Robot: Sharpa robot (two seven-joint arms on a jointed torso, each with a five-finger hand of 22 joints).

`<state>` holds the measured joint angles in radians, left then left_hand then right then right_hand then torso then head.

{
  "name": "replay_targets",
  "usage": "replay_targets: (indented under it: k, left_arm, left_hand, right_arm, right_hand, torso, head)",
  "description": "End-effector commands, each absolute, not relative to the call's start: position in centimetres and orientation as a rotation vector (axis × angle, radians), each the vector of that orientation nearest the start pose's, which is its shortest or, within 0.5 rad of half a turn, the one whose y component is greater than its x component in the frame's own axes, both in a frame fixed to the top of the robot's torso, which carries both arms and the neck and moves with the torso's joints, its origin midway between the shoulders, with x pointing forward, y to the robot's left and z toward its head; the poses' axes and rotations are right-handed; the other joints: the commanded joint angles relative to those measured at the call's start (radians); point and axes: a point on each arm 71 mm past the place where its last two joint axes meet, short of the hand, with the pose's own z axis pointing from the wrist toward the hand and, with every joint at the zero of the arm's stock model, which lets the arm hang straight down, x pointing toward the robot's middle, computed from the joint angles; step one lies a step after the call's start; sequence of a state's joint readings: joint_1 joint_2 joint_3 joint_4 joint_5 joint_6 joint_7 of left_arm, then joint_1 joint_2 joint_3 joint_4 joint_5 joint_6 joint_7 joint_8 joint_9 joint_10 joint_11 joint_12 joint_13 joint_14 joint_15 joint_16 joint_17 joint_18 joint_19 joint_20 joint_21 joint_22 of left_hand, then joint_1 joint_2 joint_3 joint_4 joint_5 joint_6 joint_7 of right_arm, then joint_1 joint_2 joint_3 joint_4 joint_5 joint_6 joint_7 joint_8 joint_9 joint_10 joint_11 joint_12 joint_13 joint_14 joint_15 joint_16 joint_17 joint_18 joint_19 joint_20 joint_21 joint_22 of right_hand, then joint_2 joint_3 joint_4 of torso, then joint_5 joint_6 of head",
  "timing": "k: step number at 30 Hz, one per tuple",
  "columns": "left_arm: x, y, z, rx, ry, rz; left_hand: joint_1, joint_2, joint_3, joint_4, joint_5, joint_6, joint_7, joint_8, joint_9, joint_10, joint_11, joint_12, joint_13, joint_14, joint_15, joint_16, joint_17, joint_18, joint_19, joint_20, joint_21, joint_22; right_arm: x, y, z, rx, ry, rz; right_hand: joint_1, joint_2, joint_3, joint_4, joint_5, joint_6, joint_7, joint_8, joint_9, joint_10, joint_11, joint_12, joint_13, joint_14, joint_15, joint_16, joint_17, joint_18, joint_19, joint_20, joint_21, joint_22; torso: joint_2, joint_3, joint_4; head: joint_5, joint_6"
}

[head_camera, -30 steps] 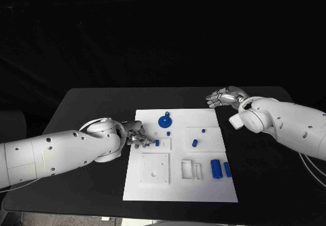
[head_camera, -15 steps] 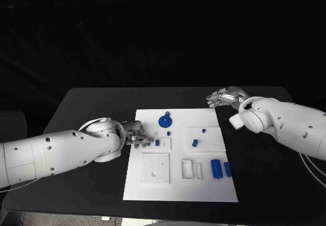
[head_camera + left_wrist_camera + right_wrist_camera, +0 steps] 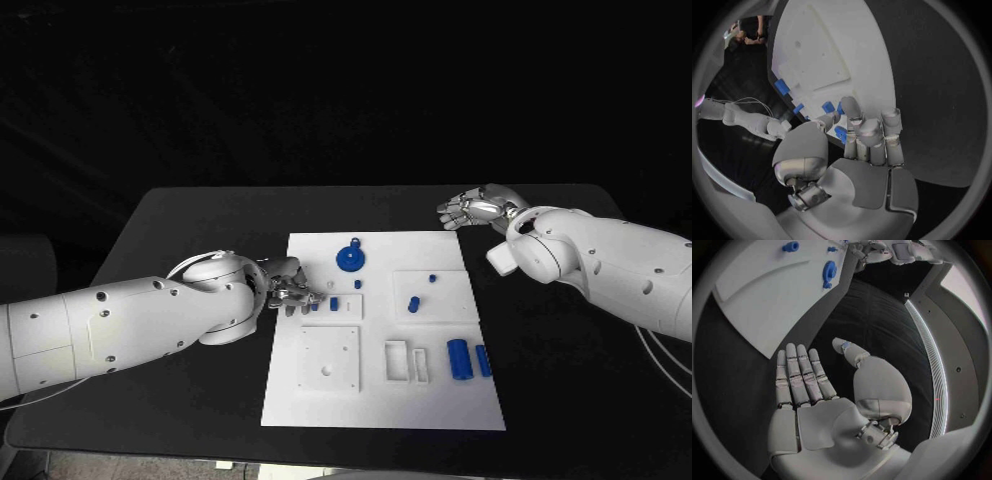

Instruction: Assemble the parts on the task board

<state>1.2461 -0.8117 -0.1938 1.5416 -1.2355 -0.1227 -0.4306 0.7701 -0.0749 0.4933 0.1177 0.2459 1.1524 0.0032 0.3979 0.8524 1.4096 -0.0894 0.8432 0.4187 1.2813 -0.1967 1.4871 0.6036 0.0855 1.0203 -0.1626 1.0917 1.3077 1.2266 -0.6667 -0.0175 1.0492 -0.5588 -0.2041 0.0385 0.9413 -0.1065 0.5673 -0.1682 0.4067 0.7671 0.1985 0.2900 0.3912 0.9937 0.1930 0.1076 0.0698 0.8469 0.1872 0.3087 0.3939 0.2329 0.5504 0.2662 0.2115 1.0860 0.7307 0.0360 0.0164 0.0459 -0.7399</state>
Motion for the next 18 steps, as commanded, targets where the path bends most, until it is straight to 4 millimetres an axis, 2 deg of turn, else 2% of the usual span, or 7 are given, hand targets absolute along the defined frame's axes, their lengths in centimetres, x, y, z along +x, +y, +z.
replay_targets:
  k: [1,2,3,4,9,12,18]
  left_arm:
    - [46.5,20.5,-24.4,-0.072,2.135,-0.382]
    - [46.5,20.5,-24.4,-0.074,2.134,-0.382]
    - [46.6,20.6,-24.3,-0.08,2.127,-0.385]
    - [46.7,20.7,-24.2,-0.088,2.12,-0.388]
    - [47.7,20.9,-22.8,-0.18,2.054,-0.439]
    - [48.4,21.2,-21.8,-0.231,2.009,-0.449]
    - [50.4,21.4,-18.9,-0.211,1.939,-0.462]
  left_hand:
    - [0.002,-0.029,0.0,0.014,-0.034,0.0,0.005,-0.004,0.002,0.0,-0.005,0.001,-0.001,-0.003,-0.005,0.0,-0.001,0.019,-0.008,-0.111,0.0,0.012]
    - [0.002,-0.039,0.002,0.02,-0.049,0.0,0.005,-0.005,0.002,0.001,-0.006,0.001,-0.001,-0.003,-0.005,-0.001,-0.002,0.02,-0.007,-0.112,-0.001,0.011]
    - [0.006,-0.061,0.01,0.038,-0.134,0.001,0.002,-0.006,0.003,0.001,-0.007,0.001,-0.001,-0.003,-0.005,-0.002,-0.002,0.023,-0.005,-0.114,-0.003,0.009]
    - [0.003,-0.094,0.018,0.069,-0.172,0.002,0.004,-0.007,0.004,0.002,-0.009,0.0,-0.002,-0.002,-0.006,-0.003,-0.003,0.024,-0.003,-0.113,-0.005,0.007]
    - [0.014,-0.193,0.056,0.173,-0.195,-0.009,0.007,-0.012,0.012,-0.002,-0.004,-0.008,-0.005,-0.005,-0.005,-0.011,-0.006,0.025,0.005,-0.111,-0.009,0.002]
    - [0.006,-0.213,0.066,0.172,-0.196,-0.064,0.026,-0.039,0.008,-0.049,0.011,-0.052,-0.024,-0.042,0.01,-0.063,-0.029,0.017,-0.025,-0.101,-0.038,-0.01]
    - [0.099,-0.203,0.054,0.15,-0.193,-0.149,0.051,-0.081,-0.004,-0.112,0.033,-0.121,-0.053,-0.05,0.031,-0.103,-0.045,0.01,-0.033,-0.096,-0.049,-0.015]
  right_arm:
    - [56.9,-26.0,-20.0,0.768,1.719,0.948]
    - [56.9,-26.1,-20.0,0.768,1.719,0.948]
    - [56.9,-26.0,-20.0,0.768,1.719,0.947]
    - [56.9,-26.0,-20.0,0.768,1.72,0.948]
    - [56.9,-26.0,-20.1,0.769,1.72,0.947]
    - [56.9,-26.0,-20.1,0.769,1.721,0.947]
    - [57.0,-26.2,-20.1,0.773,1.718,0.939]
  right_hand:
    - [-0.009,-0.002,-0.002,-0.002,0.006,-0.004,0.022,0.006,-0.001,0.001,0.002,-0.005,-0.001,-0.009,0.0,0.004,-0.002,0.017,-0.004,0.006,-0.006,0.001]
    - [-0.009,-0.002,-0.002,-0.002,0.006,-0.004,0.022,0.006,-0.001,0.001,0.002,-0.005,-0.001,-0.009,0.0,0.004,-0.002,0.017,-0.004,0.006,-0.006,0.001]
    - [-0.01,-0.001,-0.002,-0.002,0.006,-0.004,0.022,0.006,-0.001,0.001,0.002,-0.005,-0.001,-0.009,0.0,0.004,-0.002,0.017,-0.004,0.006,-0.006,0.001]
    - [-0.01,-0.001,-0.002,-0.002,0.006,-0.004,0.022,0.006,-0.001,0.001,0.002,-0.005,-0.001,-0.009,0.0,0.004,-0.002,0.017,-0.004,0.006,-0.006,0.001]
    - [-0.01,-0.002,-0.003,-0.002,0.006,-0.005,0.022,0.006,-0.001,0.001,0.002,-0.006,-0.001,-0.009,0.0,0.004,-0.002,0.017,-0.004,0.006,-0.006,0.002]
    - [-0.01,-0.002,-0.003,-0.002,0.006,-0.005,0.022,0.006,-0.001,0.001,0.002,-0.006,-0.001,-0.01,0.0,0.004,-0.002,0.017,-0.004,0.006,-0.007,0.002]
    - [-0.01,-0.002,-0.003,-0.002,0.006,-0.005,0.022,0.006,-0.001,0.001,0.002,-0.006,-0.001,-0.01,0.0,0.004,-0.002,0.017,-0.004,0.006,-0.007,0.002]
  torso:
    - [0.0,-0.0001,0.0002]
    - [0.0,-0.0001,0.0002]
    - [0.0,0.0,0.0001]
    - [0.0,0.0,0.0001]
    - [0.0,-0.0003,-0.0006]
    - [0.0,-0.0003,-0.0001]
    - [0.0,-0.0009,0.0002]
  head:
    - [-0.002,0.002]
    - [-0.002,0.004]
    - [-0.002,0.004]
    - [-0.002,0.004]
    - [-0.004,0.009]
    - [-0.005,0.011]
    - [-0.006,0.017]
